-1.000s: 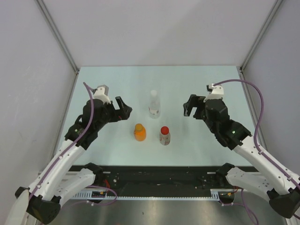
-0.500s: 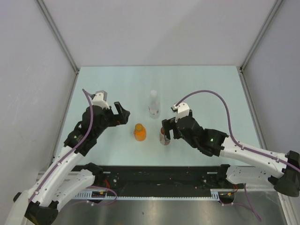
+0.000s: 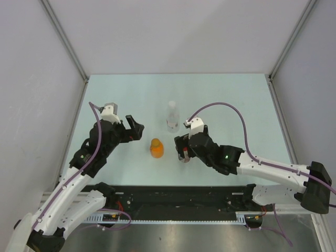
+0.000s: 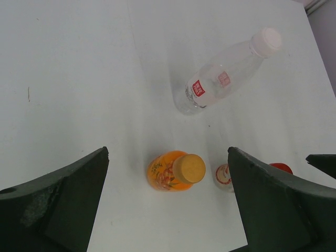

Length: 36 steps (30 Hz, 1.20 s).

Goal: Unscrew the bottle caps

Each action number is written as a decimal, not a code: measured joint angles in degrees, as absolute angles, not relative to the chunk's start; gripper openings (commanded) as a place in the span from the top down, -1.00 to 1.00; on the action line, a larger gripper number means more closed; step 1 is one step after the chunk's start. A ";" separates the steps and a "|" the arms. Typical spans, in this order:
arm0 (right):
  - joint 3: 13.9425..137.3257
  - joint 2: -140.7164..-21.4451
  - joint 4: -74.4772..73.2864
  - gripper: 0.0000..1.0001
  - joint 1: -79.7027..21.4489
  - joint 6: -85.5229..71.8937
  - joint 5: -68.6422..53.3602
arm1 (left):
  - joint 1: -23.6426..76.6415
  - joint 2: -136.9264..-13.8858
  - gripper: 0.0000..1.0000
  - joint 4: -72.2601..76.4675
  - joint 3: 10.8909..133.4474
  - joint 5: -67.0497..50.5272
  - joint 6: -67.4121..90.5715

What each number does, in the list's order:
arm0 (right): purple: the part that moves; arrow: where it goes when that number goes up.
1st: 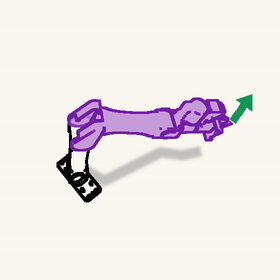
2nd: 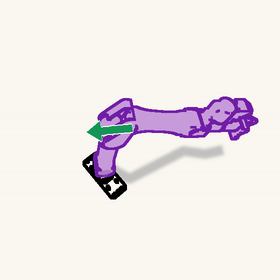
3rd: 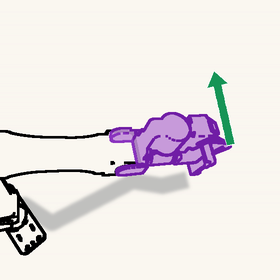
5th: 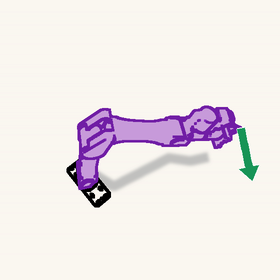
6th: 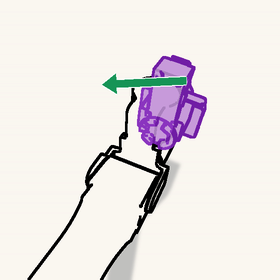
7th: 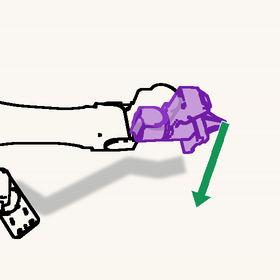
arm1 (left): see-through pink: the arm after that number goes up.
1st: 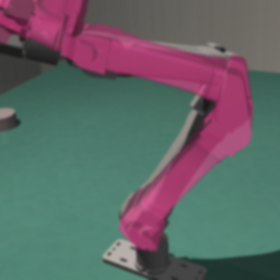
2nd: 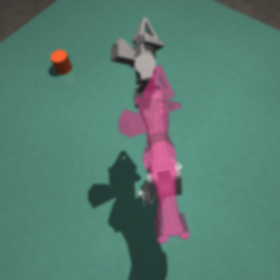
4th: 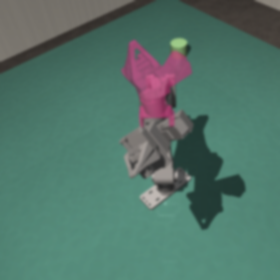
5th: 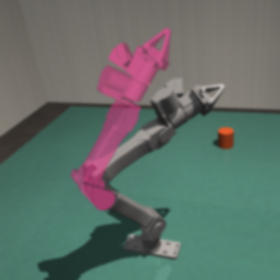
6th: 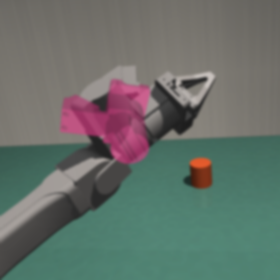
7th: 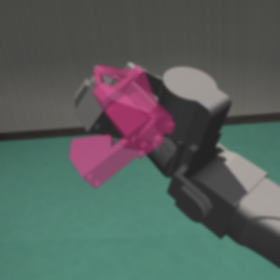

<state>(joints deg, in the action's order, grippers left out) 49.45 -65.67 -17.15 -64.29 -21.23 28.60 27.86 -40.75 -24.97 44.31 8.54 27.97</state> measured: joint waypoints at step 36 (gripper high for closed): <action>49.45 -72.44 -14.90 -0.51 -62.81 -22.70 29.02 | 27.86 -39.27 -1.00 -26.02 43.27 8.93 27.97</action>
<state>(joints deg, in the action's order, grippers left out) 49.45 -72.44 -14.90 -62.81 -22.70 29.02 27.86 -39.27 -26.02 43.27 8.93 27.97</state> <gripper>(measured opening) 0.768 0.996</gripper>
